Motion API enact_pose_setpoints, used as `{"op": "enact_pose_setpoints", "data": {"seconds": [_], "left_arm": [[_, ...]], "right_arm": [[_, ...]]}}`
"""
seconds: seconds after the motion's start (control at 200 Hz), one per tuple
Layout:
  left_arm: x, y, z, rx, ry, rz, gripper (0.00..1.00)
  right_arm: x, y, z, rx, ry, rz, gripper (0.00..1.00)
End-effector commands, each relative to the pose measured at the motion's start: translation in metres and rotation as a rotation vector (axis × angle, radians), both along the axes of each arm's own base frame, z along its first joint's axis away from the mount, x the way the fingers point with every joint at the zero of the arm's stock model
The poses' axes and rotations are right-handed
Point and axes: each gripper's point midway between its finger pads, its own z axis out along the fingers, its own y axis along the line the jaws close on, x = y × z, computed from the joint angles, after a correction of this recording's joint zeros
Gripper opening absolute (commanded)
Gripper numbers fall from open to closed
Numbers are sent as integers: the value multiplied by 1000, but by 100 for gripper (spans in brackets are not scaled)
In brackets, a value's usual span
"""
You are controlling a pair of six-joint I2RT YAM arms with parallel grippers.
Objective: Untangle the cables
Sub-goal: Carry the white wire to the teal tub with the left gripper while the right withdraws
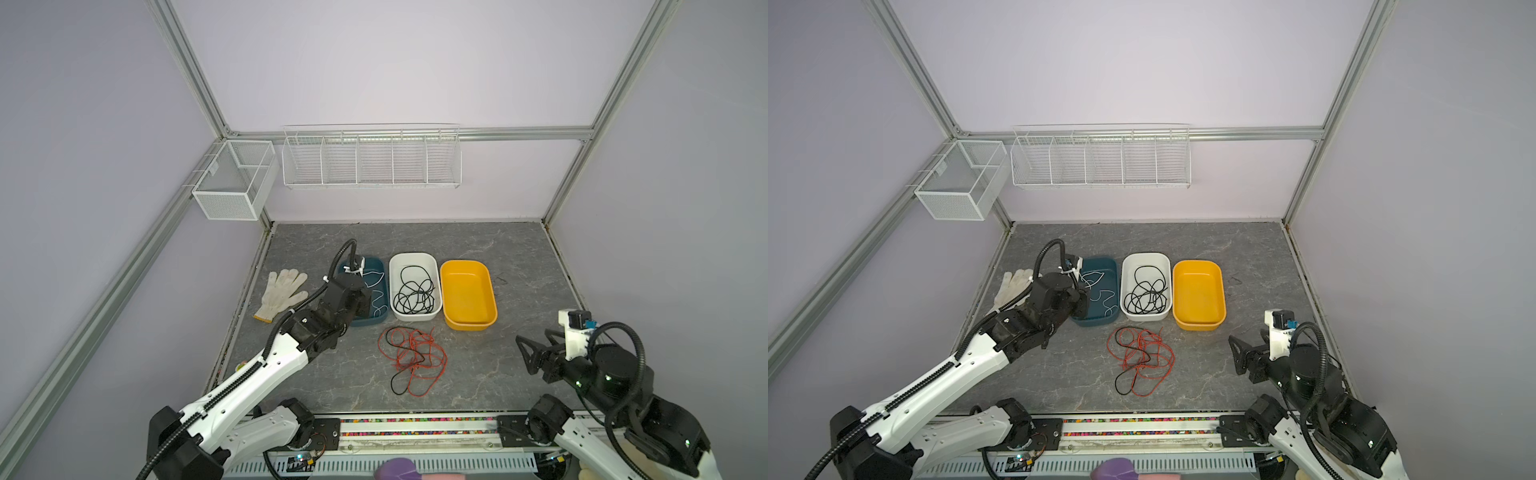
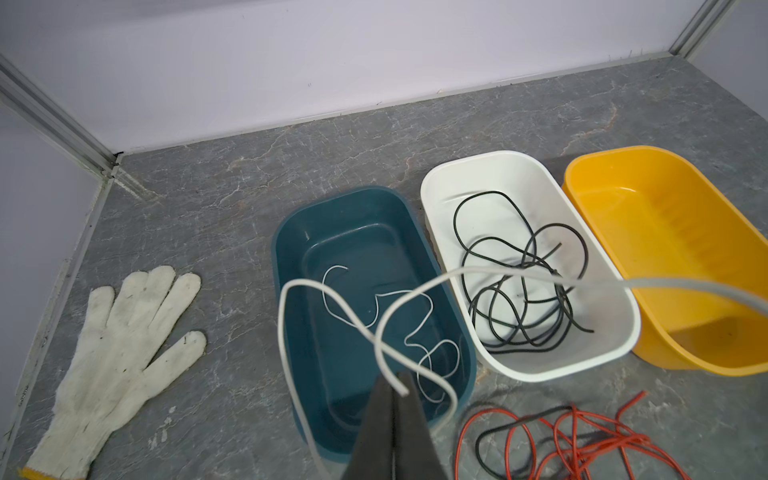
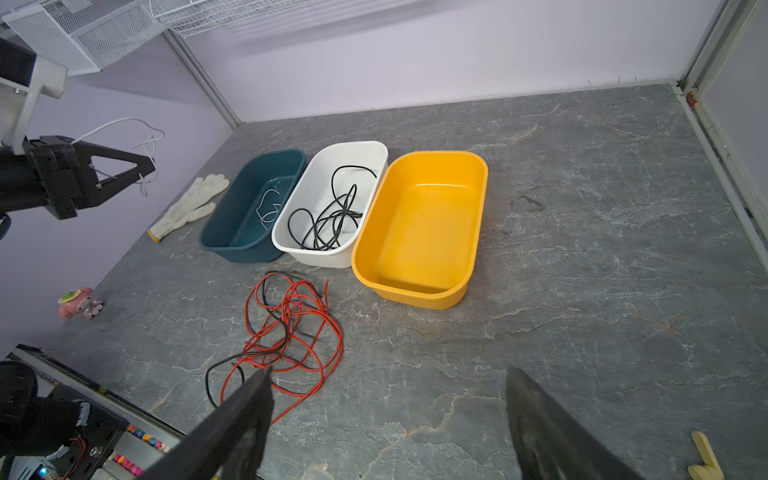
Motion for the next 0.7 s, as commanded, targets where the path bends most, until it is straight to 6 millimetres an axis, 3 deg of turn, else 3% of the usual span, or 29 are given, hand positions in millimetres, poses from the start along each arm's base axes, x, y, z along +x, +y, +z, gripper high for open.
{"op": "enact_pose_setpoints", "data": {"seconds": [0.0,0.25,0.5,0.695], "left_arm": [[18,0,-7,-20,-42,56,0],[48,13,-42,-90,49,162,0],[52,18,-64,-66,75,193,0],[53,10,-86,-80,159,184,0]], "right_arm": [[4,-2,3,23,-32,-26,88],[7,0,-2,10,-18,-29,88],[9,-2,-5,4,-15,-45,88],[8,-3,-5,6,-19,-49,88]]}}
